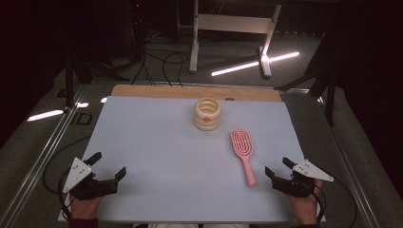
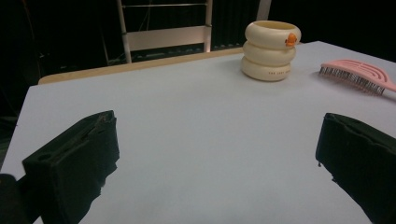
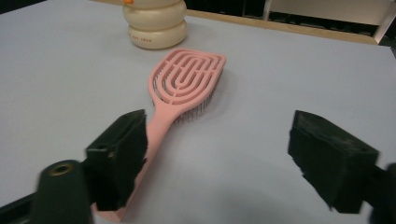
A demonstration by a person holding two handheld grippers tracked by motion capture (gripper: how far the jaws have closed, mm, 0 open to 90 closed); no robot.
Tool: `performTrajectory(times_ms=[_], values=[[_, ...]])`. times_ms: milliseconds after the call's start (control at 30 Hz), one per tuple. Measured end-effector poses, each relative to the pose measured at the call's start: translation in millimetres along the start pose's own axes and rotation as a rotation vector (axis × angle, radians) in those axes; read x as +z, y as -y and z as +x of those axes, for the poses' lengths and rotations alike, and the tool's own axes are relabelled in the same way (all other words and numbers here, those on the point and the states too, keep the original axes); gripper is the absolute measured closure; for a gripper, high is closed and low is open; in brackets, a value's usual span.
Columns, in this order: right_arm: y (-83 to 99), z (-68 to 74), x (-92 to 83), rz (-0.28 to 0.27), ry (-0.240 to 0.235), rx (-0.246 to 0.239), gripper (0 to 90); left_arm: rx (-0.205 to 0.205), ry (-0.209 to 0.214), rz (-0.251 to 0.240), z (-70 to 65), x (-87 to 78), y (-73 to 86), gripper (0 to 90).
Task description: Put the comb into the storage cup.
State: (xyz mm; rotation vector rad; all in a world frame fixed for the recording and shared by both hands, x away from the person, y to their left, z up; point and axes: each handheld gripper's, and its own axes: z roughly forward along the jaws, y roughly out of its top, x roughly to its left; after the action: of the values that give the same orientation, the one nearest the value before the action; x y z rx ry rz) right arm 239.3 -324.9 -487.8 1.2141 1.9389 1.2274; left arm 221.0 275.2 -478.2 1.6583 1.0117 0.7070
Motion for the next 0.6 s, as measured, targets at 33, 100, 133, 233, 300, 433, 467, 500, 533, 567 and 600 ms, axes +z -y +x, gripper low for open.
performTrajectory(times_ms=[33,100,133,233,300,433,467,500,533,567,600], values=[[-0.1,0.2,0.5,0.003,-0.001,-0.001,24.5,-0.002,0.0,0.0,0.0,0.1,0.2,0.1],[-0.6,1.1,1.4,0.01,-0.004,-0.004,30.5,-0.001,0.0,0.004,0.1,0.3,0.4,0.1],[-0.9,1.8,1.9,0.015,0.002,-0.009,33.5,0.0,0.0,0.005,0.0,0.5,0.5,0.1],[-1.5,4.0,3.5,0.023,0.014,-0.028,42.4,-0.002,0.001,0.006,-0.2,0.9,0.9,0.1],[-1.9,5.6,4.6,0.032,0.009,-0.039,47.1,-0.004,0.002,0.007,-0.3,1.0,1.1,0.1],[-2.2,8.7,7.2,0.047,-0.004,-0.055,54.8,-0.004,0.001,0.008,-0.4,1.3,1.4,0.1],[-2.5,9.4,7.9,0.049,-0.009,-0.056,56.7,-0.005,0.001,0.009,-0.4,1.4,1.5,0.1],[-2.9,10.4,9.0,0.053,-0.014,-0.054,59.0,-0.006,0.0,0.01,-0.5,1.6,1.7,0.1],[-3.3,11.2,9.8,0.059,-0.02,-0.059,62.6,-0.005,0.0,0.012,-0.4,1.7,1.9,0.1],[-3.8,12.5,10.7,0.059,-0.028,-0.06,64.5,-0.006,0.0,0.012,-0.5,1.7,2.1,0.1],[-4.6,14.5,11.6,0.063,-0.034,-0.059,66.8,-0.007,-0.002,0.012,-0.7,1.7,2.2,0.1]])
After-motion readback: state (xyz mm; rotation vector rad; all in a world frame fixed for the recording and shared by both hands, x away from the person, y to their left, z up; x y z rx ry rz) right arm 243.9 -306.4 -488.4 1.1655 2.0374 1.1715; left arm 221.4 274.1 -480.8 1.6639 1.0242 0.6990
